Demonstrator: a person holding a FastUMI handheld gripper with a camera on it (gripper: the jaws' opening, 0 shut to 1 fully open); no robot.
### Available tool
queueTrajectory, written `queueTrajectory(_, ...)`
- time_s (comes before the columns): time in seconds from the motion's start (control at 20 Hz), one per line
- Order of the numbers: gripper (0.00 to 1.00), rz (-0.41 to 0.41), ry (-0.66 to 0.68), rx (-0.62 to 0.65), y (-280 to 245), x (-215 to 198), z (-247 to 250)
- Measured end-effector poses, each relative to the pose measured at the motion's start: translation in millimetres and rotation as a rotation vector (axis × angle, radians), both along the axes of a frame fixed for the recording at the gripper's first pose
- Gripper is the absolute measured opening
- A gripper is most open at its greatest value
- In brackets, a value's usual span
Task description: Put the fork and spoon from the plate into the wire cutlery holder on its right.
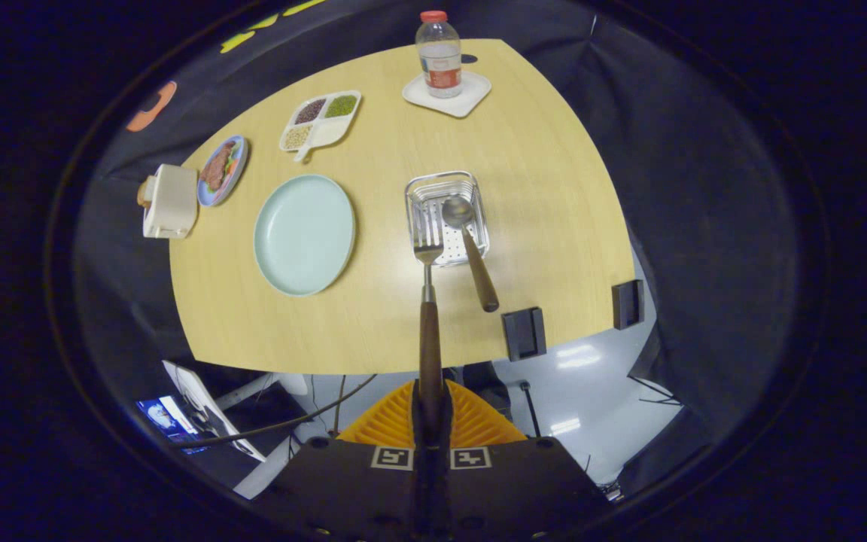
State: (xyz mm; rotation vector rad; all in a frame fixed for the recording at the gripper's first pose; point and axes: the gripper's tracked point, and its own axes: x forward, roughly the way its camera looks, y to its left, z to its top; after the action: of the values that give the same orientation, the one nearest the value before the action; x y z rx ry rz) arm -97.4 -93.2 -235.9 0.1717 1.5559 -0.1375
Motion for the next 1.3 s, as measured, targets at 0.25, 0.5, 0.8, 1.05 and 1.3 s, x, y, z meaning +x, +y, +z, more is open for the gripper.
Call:
queueTrajectory(0.25,0.03,-0.011,0.054,0.025,-7.3,7.2,-9.1)
queueTrajectory(0.5,0.03,-0.051,0.062,0.024,-13.8,25.1,-18.9)
queueTrajectory(0.8,0.12,-0.062,0.038,0.042,-12.9,48.7,-19.2)
queueTrajectory(1.05,0.33,-0.013,0.0,0.042,-3.1,46.2,-15.2)
queueTrajectory(1.3,0.83,0.06,-0.165,-0.009,3.7,51.1,10.2)
